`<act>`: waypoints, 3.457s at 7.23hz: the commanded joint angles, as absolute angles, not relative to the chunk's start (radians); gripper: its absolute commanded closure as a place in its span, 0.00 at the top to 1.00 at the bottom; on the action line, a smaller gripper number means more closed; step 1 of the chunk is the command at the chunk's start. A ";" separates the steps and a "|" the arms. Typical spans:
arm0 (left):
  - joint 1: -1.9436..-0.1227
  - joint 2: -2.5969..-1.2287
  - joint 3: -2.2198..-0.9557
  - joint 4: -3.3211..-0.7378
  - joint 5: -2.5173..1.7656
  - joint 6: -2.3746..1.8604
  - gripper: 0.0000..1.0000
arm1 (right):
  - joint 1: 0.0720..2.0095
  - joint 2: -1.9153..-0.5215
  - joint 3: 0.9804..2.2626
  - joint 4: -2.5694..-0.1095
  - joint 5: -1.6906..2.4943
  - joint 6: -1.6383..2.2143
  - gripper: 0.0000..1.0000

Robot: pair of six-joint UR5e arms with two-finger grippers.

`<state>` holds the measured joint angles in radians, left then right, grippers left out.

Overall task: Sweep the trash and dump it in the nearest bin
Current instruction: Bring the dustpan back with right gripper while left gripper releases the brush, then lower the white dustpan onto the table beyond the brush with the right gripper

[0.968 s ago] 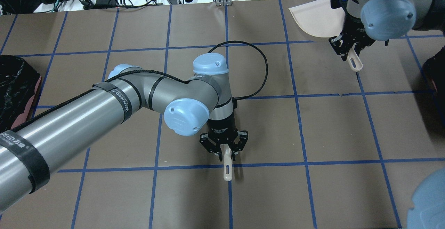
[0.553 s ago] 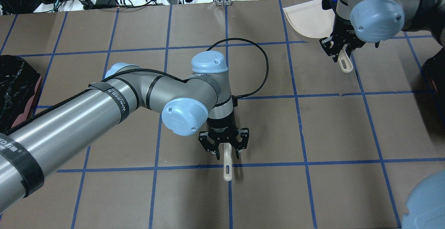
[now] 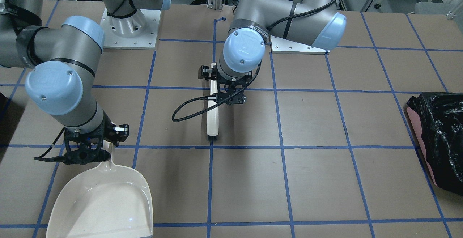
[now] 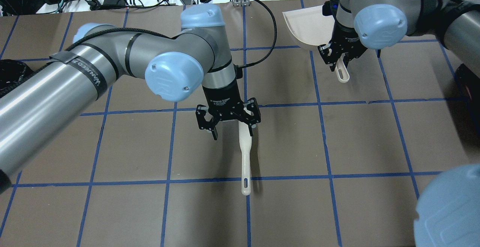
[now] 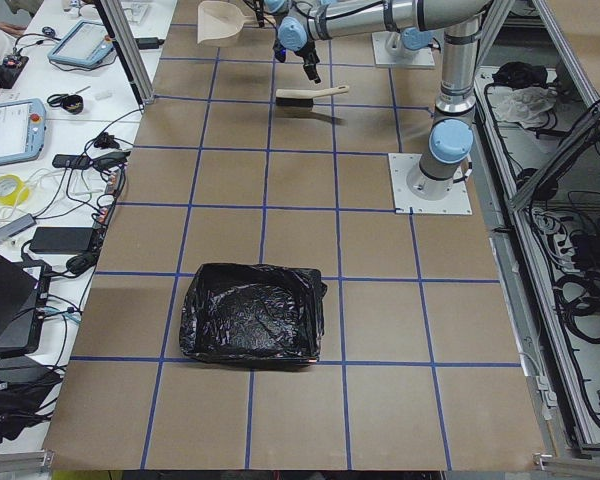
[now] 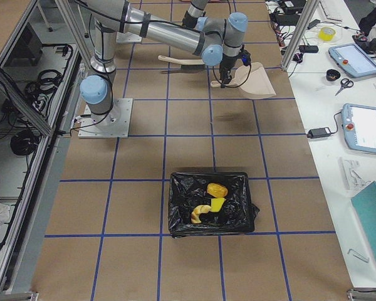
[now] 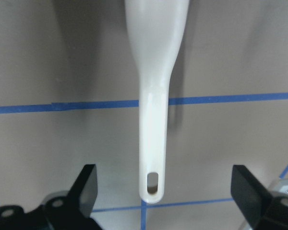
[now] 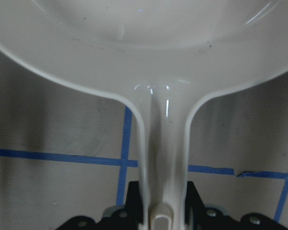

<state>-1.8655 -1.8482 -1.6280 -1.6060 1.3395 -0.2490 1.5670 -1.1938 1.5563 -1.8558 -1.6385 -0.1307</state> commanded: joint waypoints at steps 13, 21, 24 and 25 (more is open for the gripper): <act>-1.554 -1.606 -1.528 -1.539 1.565 -0.037 1.00 | 1.914 -0.868 1.131 -1.444 -1.546 0.189 0.00; -1.569 -1.581 -1.588 -1.528 1.571 -0.037 1.00 | 1.908 -0.861 1.144 -1.442 -1.545 0.229 0.00; -1.571 -1.582 -1.588 -1.529 1.565 -0.035 1.00 | 1.905 -0.862 1.144 -1.442 -1.542 0.230 0.77; -1.571 -1.582 -1.589 -1.532 1.571 -0.034 1.00 | 1.896 -0.873 1.143 -1.437 -1.542 0.254 1.00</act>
<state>-1.5705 -1.5811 -1.5881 -1.5295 1.5666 -0.0350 1.9043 -0.8634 1.1441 -1.4409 -1.5424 0.2345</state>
